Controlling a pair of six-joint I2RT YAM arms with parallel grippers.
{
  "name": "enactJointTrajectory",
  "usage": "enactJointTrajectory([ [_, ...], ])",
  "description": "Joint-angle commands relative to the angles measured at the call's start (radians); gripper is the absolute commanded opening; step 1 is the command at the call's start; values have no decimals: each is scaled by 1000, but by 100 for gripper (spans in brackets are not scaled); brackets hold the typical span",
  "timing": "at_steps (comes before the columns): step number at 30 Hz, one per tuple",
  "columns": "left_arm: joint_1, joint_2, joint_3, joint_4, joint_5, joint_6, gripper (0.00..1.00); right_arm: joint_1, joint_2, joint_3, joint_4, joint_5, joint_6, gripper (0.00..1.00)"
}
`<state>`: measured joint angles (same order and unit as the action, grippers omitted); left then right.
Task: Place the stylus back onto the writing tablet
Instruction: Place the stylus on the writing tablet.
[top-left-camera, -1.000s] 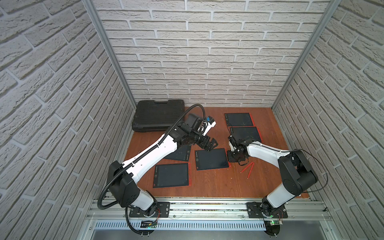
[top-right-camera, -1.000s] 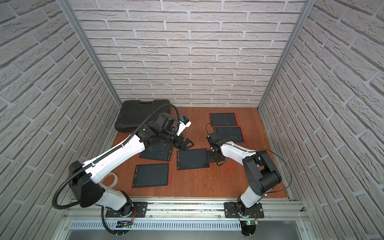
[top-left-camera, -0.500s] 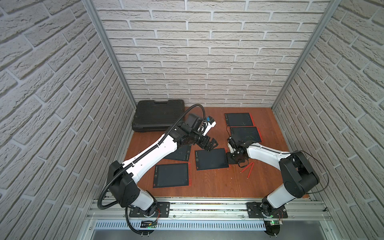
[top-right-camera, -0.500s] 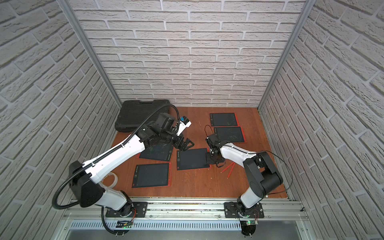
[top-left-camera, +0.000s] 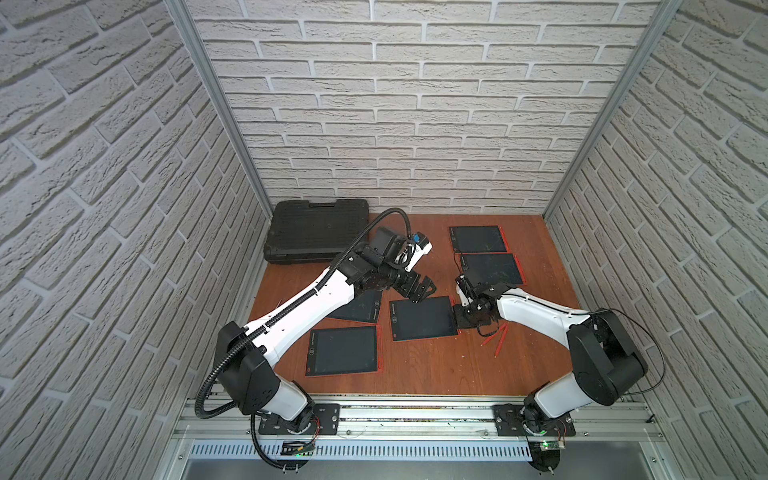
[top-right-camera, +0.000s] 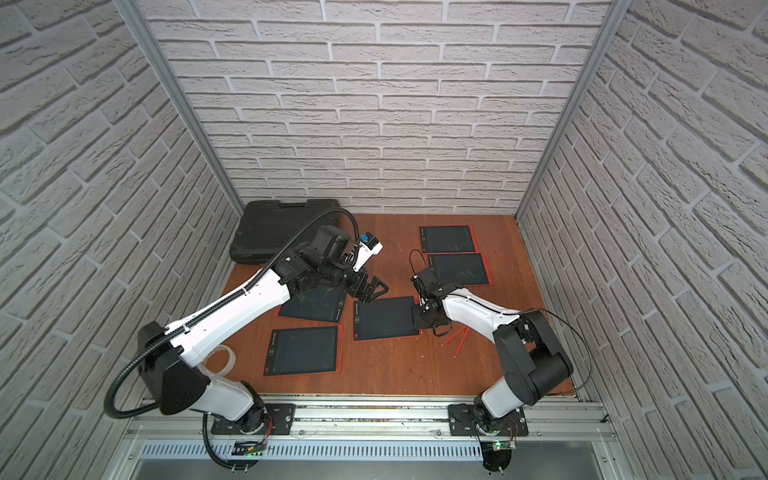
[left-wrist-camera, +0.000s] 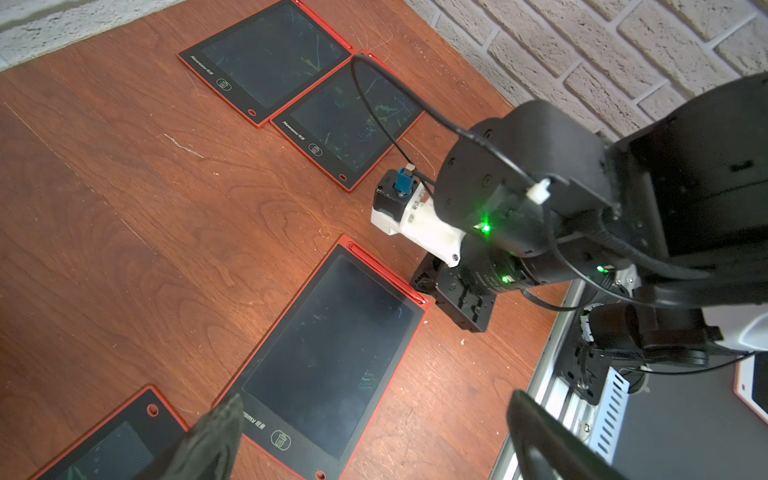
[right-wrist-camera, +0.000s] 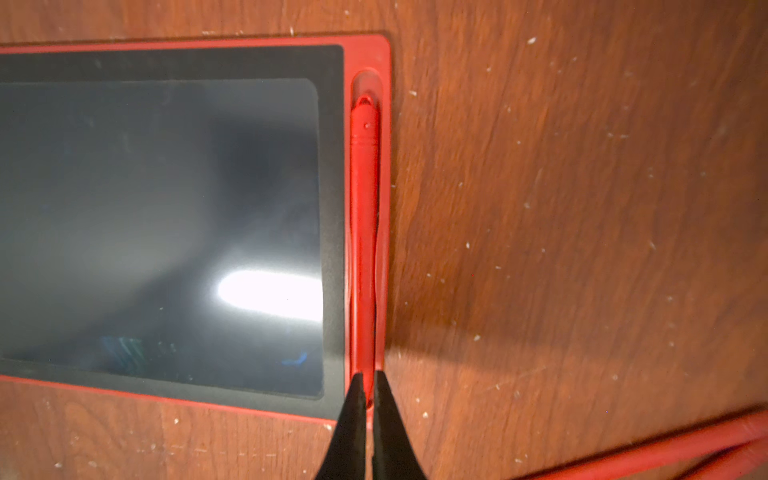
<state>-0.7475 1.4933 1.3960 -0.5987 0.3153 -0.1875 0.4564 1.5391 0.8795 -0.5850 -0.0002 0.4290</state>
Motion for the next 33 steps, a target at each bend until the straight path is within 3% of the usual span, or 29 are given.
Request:
enactJointTrajectory([
  [1,-2,-4,-9,23,11,-5,98,13,-19,-9,-10,-7,-10,8],
  [33,-1,-4,-8,20,7,-1,98,41,68,25,-10,71,23,8],
])
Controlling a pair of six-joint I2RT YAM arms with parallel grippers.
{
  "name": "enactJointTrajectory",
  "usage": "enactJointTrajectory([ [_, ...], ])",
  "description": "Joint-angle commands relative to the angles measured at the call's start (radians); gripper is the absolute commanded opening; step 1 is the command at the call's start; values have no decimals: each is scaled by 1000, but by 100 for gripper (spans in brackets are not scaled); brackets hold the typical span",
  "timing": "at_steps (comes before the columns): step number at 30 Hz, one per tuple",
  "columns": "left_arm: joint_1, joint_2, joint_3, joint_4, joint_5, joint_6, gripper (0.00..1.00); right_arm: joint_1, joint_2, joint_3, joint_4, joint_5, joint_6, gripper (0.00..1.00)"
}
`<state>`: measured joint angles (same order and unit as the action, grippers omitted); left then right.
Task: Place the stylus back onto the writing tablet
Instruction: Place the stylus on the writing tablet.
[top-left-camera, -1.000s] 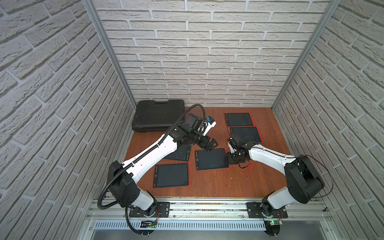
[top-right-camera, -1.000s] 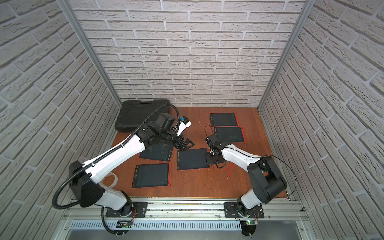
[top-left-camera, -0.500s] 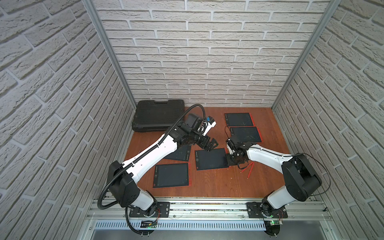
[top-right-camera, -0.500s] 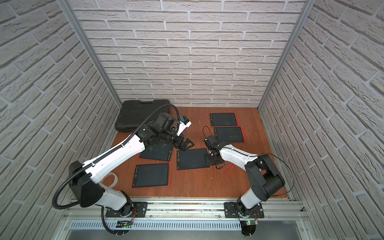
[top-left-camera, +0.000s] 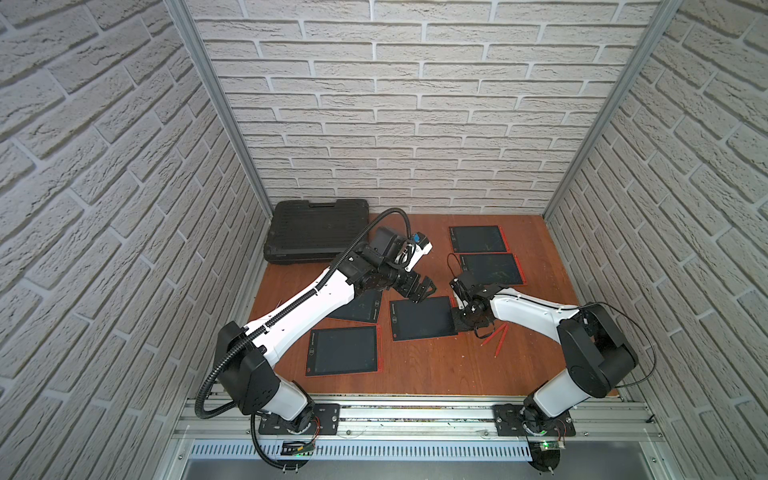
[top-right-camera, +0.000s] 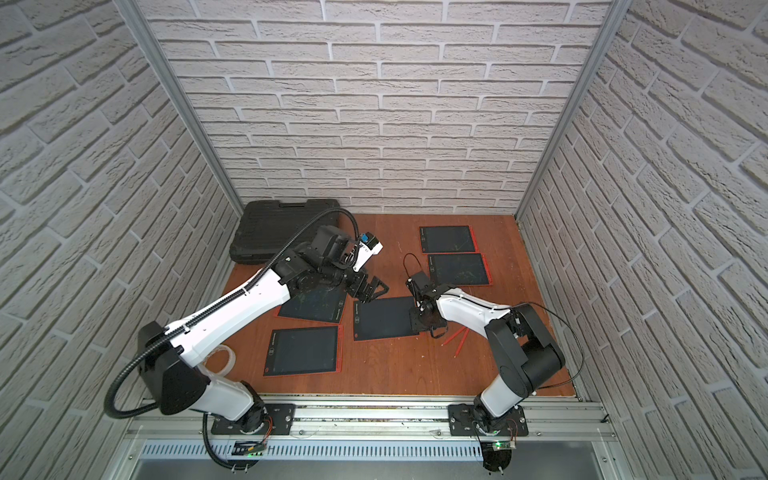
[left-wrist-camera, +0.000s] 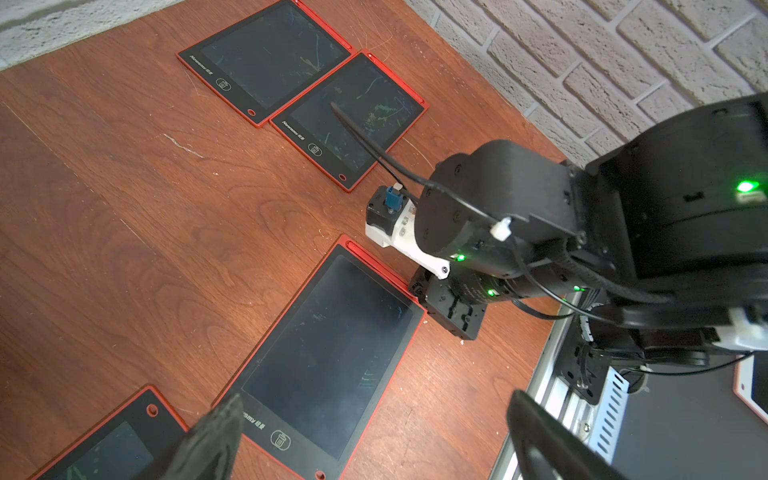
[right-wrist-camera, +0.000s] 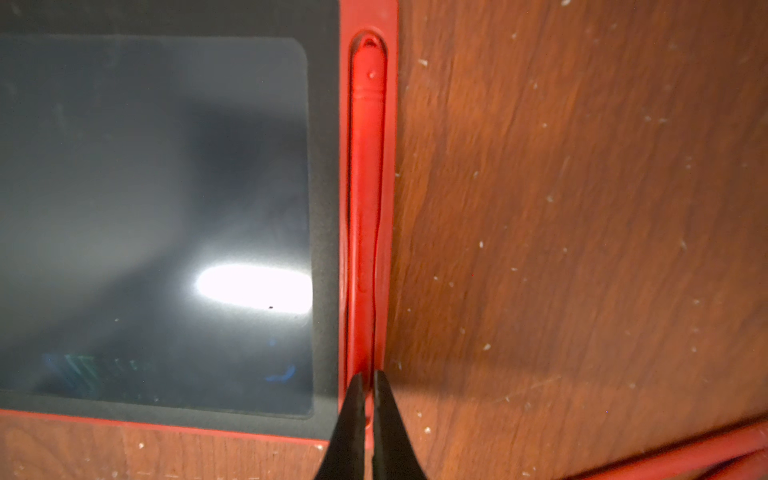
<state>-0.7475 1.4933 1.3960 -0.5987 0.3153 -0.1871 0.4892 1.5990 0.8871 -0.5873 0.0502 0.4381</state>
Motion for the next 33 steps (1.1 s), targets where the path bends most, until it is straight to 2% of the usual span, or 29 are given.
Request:
enactJointTrajectory([
  [1,-2,-4,-7,20,6,-2,98,8,3,20,-12,28,14,8],
  [9,-1,-7,-9,20,6,-2,98,8,-21,76,-45,60,-8,8],
  [13,-2,-11,-9,22,1,-1,98,8,6,110,-33,42,-19,7],
  [22,-2,-12,-9,20,1,-1,98,7,81,181,-28,82,-19,3],
  [33,-2,-12,-11,21,0,-1,98,8,136,193,-31,107,-13,3],
])
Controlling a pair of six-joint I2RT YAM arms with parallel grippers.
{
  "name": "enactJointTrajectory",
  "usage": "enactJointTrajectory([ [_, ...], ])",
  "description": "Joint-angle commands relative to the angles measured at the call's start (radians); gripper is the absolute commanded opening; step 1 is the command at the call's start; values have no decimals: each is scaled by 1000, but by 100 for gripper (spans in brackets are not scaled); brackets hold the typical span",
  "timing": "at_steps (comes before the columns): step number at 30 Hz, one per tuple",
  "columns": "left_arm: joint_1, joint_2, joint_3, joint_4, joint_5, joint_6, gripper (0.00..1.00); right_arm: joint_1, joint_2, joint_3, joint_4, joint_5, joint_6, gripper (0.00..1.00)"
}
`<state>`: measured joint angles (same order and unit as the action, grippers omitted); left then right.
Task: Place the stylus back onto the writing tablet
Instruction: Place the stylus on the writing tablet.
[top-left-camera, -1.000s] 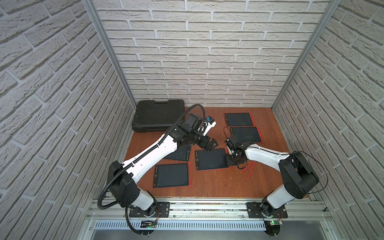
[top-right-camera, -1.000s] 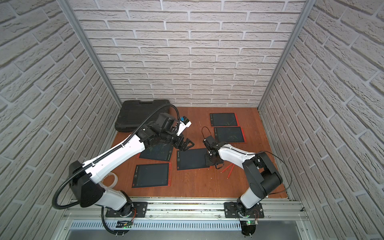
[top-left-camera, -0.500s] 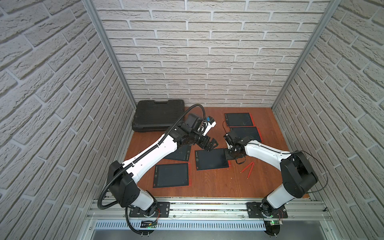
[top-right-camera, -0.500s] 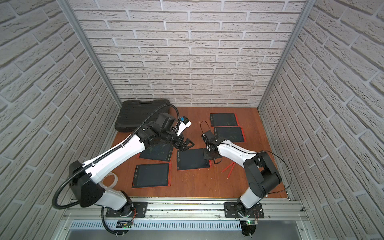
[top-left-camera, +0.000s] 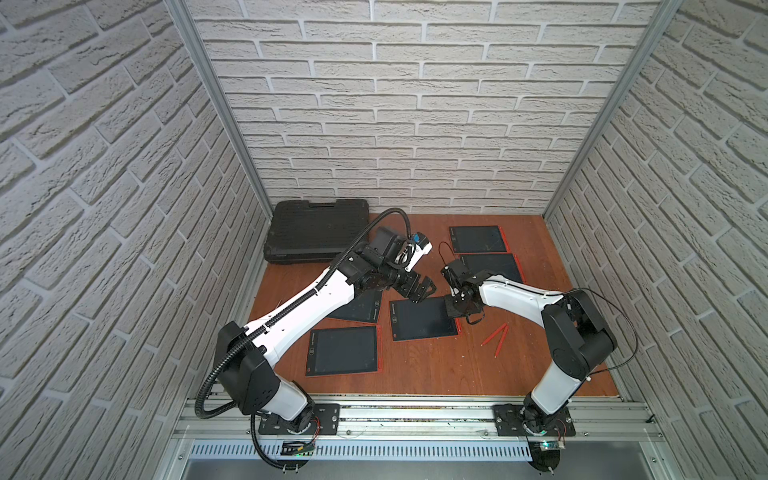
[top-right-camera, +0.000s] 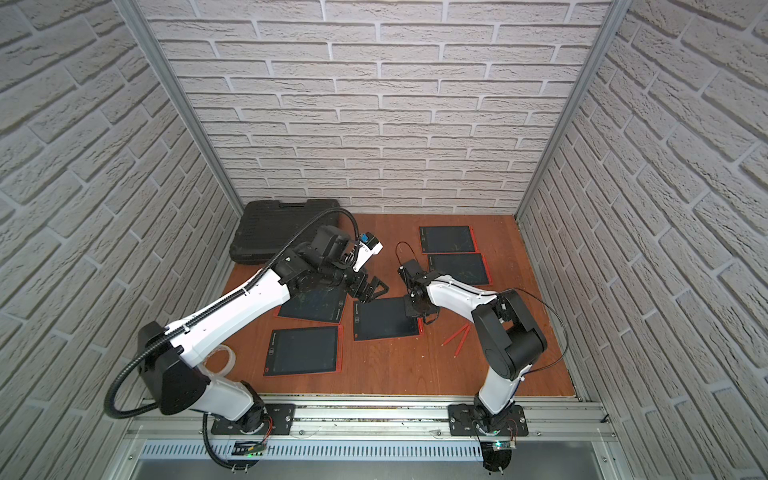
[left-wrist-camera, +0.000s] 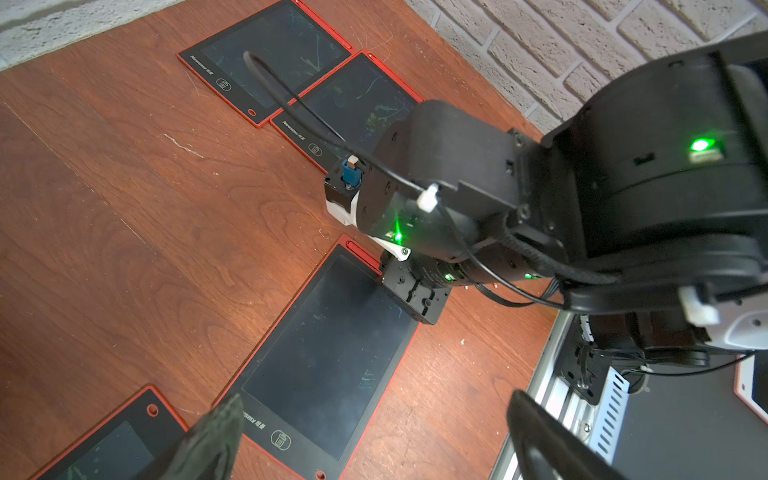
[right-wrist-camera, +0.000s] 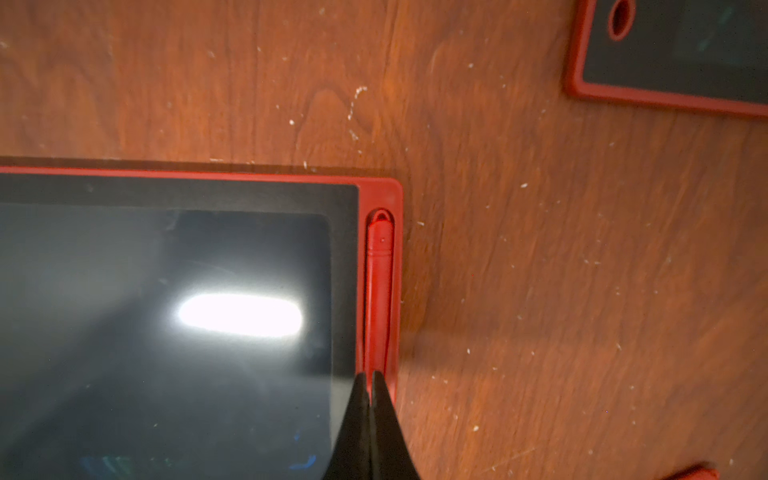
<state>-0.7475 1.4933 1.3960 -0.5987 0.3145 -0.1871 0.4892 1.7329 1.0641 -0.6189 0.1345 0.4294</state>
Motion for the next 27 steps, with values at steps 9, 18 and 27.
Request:
enactJointTrajectory([
  [9,-2,-6,-11,22,3,0,98,8,27,19,1,23,-3,3],
  [18,-1,-5,-10,22,4,0,98,8,40,5,4,24,6,3],
  [27,-2,-5,-11,22,3,0,98,12,57,0,-6,50,14,3],
])
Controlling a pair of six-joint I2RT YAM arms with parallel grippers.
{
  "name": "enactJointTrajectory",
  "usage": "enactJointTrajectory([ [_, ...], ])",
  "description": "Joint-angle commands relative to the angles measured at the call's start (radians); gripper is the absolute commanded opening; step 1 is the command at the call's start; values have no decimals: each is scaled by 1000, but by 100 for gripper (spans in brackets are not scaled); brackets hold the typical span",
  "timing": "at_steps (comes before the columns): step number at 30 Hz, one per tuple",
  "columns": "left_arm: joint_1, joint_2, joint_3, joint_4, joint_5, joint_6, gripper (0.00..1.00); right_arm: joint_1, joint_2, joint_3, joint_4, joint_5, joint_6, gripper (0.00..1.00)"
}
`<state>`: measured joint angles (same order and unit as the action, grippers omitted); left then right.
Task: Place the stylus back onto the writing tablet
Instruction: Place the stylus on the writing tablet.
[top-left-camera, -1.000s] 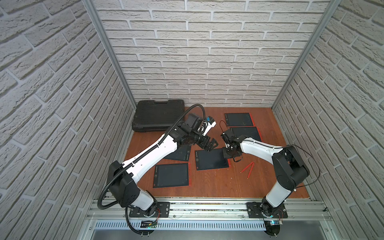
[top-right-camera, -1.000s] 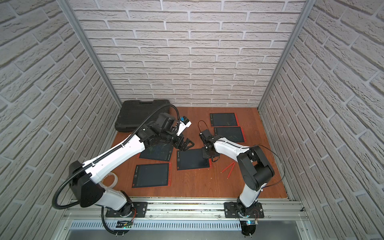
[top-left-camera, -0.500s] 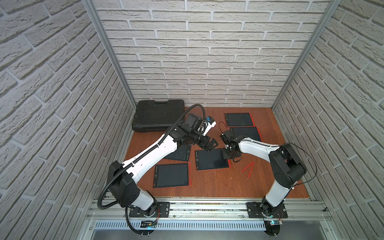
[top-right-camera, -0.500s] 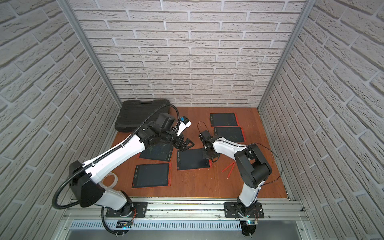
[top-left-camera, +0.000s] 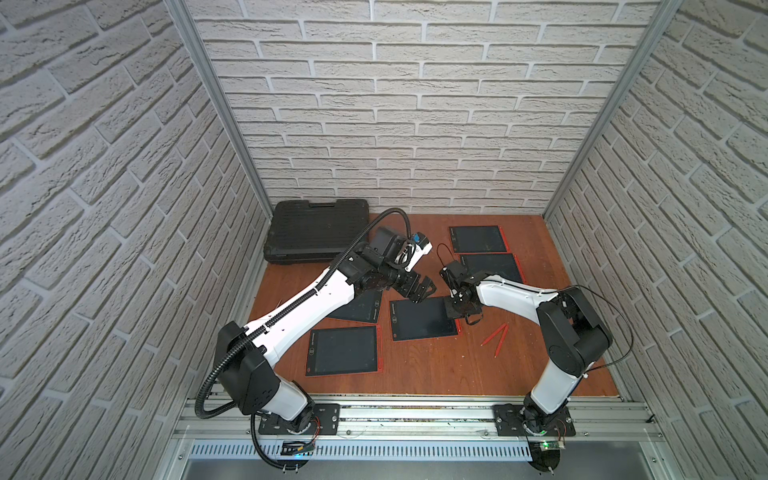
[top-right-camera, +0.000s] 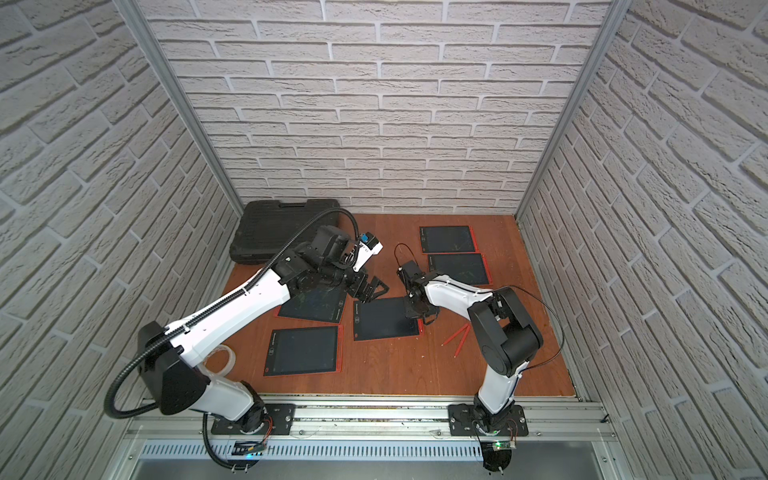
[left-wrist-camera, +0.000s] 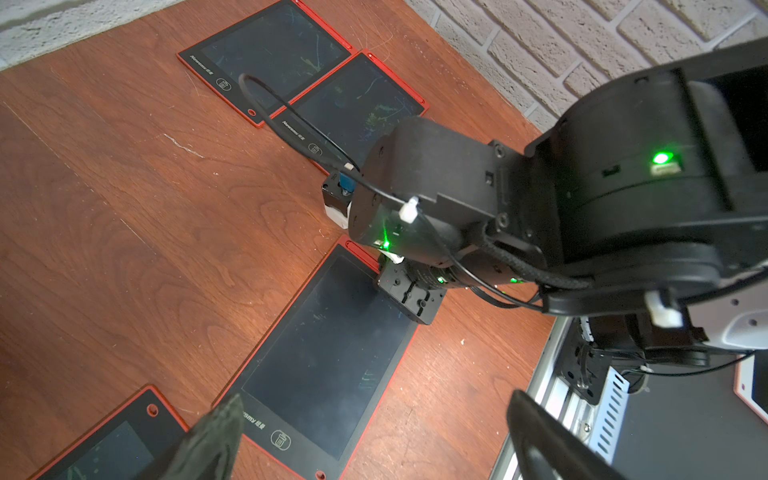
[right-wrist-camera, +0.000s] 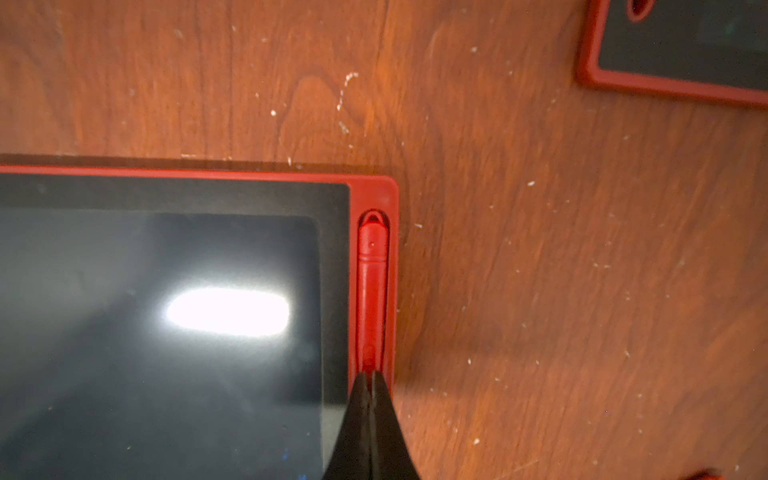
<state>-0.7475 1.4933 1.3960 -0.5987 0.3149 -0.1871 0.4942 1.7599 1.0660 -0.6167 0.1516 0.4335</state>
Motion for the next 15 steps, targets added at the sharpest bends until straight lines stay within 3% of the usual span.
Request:
enactJointTrajectory([
  [1,-2,-5,-10,22,3,0,98,7,36,4,-25,53,19,3],
  [4,-2,-7,-12,23,0,0,98,12,51,18,-56,104,30,3],
  [15,-1,-13,-14,27,-11,-2,98,9,27,21,0,10,36,3],
])
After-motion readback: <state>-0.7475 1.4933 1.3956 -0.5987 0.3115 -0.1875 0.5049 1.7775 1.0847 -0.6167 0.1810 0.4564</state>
